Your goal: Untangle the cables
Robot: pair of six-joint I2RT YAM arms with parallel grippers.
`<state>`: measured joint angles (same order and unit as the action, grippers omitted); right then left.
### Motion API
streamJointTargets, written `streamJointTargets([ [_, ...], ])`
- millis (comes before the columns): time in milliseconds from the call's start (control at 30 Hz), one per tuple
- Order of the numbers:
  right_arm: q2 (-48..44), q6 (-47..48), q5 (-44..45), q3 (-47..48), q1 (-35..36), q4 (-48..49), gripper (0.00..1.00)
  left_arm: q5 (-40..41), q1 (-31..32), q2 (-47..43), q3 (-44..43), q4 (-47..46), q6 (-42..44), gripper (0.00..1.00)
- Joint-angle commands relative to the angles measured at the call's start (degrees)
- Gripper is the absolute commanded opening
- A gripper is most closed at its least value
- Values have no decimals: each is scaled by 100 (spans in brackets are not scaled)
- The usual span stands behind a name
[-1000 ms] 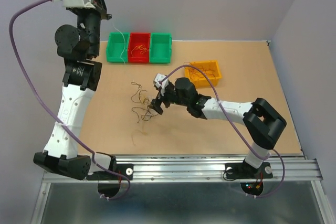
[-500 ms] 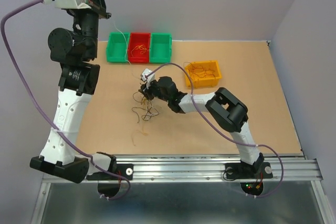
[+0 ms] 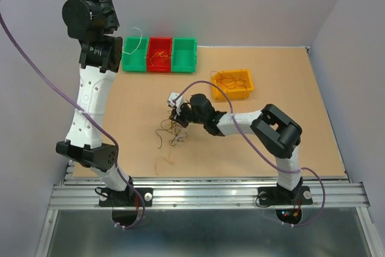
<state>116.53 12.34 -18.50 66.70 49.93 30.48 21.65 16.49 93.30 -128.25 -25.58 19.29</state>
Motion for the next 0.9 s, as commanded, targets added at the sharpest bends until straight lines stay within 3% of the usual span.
streamJointTargets([
  [0, -1077, 471, 12, -578, 8, -183, 0, -2, -208, -83, 825, -569, 304, 0],
  [133, -1553, 489, 171, -1026, -1, -86, 1, -2, -444, 310, 1197, -966, 383, 0],
  [267, -2001, 384, 110, -1308, -1, -112, 1, -721, -1041, 917, 934, -748, -668, 0],
  [367, -2676, 331, -144, -1658, 8, -104, 1, -1075, -1297, 1427, 740, -623, -971, 0],
  [567, -3601, 269, 65, -2370, -10, 72, 0, -1215, -1403, 2253, 792, -1193, -532, 0],
  [867, -3796, 269, 303, -2600, -1, 274, 1, -1435, -1500, 3563, 423, -1467, 373, 0],
])
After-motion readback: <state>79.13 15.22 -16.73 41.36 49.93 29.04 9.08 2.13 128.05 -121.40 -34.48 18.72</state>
